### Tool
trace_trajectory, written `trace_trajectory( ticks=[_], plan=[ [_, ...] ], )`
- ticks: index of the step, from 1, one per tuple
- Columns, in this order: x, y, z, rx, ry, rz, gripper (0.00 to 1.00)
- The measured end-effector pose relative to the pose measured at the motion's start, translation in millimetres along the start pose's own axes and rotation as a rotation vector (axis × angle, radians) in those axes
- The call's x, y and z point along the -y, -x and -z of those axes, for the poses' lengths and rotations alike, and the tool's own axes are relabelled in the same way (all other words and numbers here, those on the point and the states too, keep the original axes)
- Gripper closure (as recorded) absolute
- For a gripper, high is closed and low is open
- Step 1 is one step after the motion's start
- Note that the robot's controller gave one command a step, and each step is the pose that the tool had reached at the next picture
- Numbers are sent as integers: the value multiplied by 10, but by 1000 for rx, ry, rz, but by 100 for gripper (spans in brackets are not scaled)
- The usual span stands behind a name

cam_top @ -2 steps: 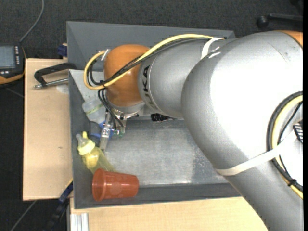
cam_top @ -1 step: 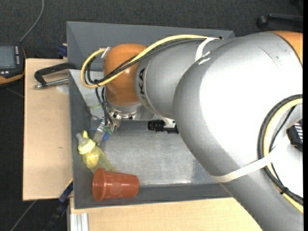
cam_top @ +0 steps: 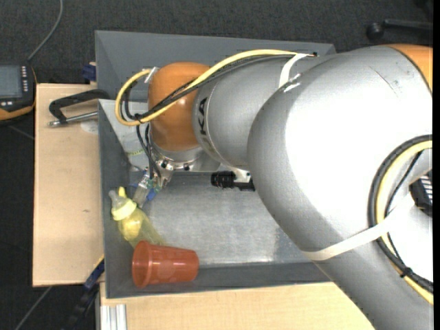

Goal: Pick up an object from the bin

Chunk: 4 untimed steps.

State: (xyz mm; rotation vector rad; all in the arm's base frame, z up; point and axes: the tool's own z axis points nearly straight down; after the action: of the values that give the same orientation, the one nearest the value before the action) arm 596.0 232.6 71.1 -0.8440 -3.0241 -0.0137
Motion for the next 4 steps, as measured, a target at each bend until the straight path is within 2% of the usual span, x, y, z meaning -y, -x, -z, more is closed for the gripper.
trace_trajectory(
  ticks=[1, 3, 4],
  plan=[
    [16, -13, 72, -4, -5, -1, 100],
    [-2, 11, 466, 4, 3, -1, 100],
    [4, 7, 618, 1, 0, -1, 100]
  ],
)
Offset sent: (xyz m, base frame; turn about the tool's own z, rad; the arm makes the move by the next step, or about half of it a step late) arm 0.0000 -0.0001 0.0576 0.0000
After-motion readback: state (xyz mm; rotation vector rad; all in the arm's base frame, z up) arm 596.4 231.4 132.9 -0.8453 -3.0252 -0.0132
